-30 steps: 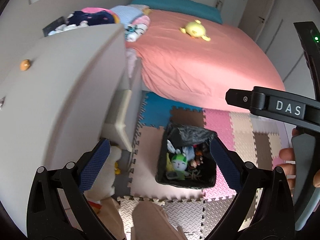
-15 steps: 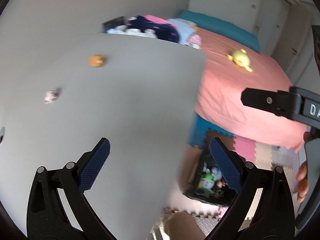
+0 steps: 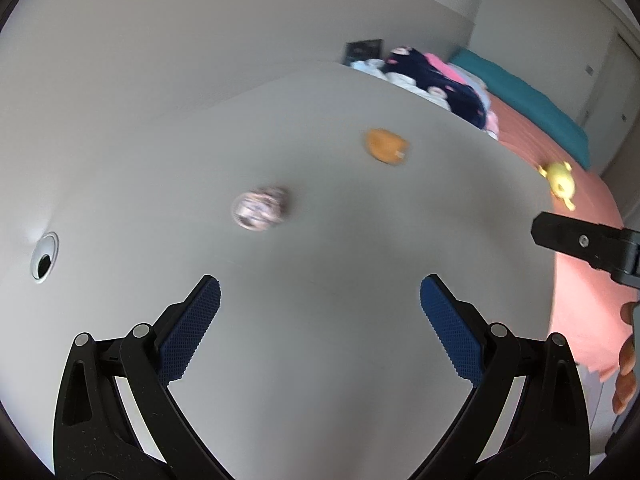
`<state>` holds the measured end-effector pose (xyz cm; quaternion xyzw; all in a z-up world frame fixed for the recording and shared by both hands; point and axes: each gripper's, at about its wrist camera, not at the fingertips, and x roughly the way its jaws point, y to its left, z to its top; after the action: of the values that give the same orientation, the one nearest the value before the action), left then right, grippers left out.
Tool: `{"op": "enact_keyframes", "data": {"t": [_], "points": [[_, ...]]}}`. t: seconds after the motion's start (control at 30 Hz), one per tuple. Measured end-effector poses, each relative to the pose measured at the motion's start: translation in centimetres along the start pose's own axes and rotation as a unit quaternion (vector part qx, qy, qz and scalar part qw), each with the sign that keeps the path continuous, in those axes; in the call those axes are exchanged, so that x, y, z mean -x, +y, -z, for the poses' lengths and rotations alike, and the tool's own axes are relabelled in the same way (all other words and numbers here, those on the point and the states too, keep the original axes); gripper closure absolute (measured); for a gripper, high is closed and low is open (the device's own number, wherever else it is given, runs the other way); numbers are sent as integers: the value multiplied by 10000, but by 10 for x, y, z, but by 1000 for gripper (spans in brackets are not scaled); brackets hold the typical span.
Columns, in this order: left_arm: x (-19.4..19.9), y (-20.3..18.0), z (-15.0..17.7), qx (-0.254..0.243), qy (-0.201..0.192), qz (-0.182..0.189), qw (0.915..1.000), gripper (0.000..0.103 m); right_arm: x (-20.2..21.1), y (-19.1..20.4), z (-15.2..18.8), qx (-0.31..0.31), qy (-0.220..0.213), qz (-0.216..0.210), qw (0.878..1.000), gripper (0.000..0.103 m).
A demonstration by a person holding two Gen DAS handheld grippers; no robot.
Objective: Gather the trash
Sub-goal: 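Raise both open tools from the bin and move back over the desk, then grasp the lace flower with the left tool while the right tool grasps the brown teddy bear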
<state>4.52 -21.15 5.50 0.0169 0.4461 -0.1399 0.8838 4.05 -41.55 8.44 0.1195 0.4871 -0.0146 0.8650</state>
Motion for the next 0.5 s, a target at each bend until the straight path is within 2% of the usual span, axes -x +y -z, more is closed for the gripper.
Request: {"op": "enact_keyframes", "data": {"t": [0.1, 0.17, 0.4, 0.47, 0.5], "points": [[-8, 18, -8, 108, 39, -73, 9999, 6, -22, 19, -18, 143, 123, -23, 9998, 3], [-16, 28, -14, 121, 96, -130, 9998, 6, -34, 28, -28, 191, 205, -22, 9996, 7], [-41, 45, -31, 73, 242, -171, 9995, 6, -79, 52, -64, 352, 383, 134, 9986, 11], [-47, 50, -34, 94, 307, -162, 9994, 6, -91, 60, -70, 446, 441, 172, 9979, 16], [-49, 51, -35, 92, 323, -151, 9993, 6, -96, 63, -72, 487, 473, 204, 9975, 22]]}}
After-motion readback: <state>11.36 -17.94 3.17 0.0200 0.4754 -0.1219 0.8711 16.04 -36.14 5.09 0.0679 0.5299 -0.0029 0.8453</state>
